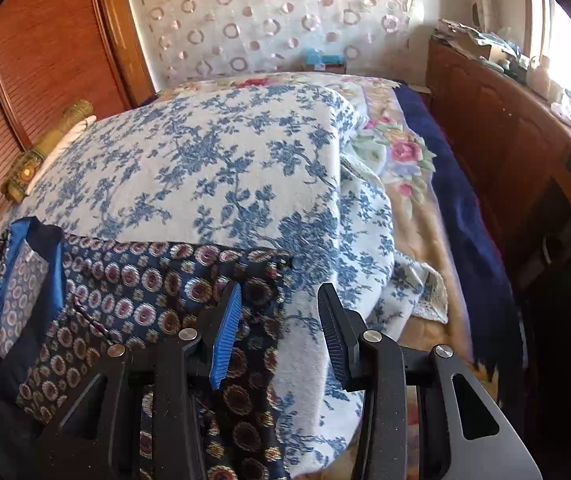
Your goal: Fold small clothes
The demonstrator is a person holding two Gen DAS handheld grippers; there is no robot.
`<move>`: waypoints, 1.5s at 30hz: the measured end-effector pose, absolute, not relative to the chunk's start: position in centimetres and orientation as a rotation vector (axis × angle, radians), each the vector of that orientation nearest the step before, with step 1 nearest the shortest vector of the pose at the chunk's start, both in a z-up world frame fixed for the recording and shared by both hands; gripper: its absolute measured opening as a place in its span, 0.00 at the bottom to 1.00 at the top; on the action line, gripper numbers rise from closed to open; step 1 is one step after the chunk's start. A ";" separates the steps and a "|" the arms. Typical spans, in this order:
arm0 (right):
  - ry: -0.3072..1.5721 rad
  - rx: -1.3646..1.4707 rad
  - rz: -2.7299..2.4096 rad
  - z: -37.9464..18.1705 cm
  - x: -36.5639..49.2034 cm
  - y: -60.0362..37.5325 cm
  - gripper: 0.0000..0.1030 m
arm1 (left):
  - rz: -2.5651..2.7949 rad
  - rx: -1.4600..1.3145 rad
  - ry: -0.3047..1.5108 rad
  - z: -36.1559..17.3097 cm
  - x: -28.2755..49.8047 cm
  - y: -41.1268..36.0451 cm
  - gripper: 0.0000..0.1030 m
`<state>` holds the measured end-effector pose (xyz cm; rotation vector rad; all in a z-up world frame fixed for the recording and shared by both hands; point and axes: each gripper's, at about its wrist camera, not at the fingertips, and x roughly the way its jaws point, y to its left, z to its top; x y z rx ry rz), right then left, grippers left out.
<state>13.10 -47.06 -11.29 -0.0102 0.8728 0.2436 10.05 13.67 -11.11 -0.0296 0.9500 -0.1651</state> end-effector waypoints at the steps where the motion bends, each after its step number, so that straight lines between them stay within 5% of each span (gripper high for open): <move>1: 0.870 -0.011 0.247 -11.2 13.1 -46.9 0.39 | -0.168 -0.036 0.950 -11.1 10.1 13.7 0.22; 13: 0.937 -0.093 0.245 -12.5 14.1 -44.6 0.38 | -0.187 -0.048 0.942 -11.2 10.4 14.2 0.22; 17: 0.937 -0.112 0.304 -12.5 13.6 -43.2 0.09 | -0.249 -0.051 0.942 -11.2 10.2 13.3 0.21; 20: 0.912 -0.149 0.341 -12.4 12.5 -42.0 0.05 | -0.300 -0.023 0.945 -11.0 9.7 12.4 0.01; 24: 0.835 -0.158 0.322 -10.9 10.9 -41.3 0.04 | -0.310 -0.014 0.868 -9.0 8.2 11.3 0.00; 36: 0.450 -0.172 0.341 5.5 4.7 -40.0 0.03 | -0.327 -0.047 0.424 7.2 4.6 11.3 0.00; 45: 0.273 -0.253 0.268 17.5 9.4 -39.2 0.02 | -0.245 -0.064 0.261 17.1 12.2 14.8 0.00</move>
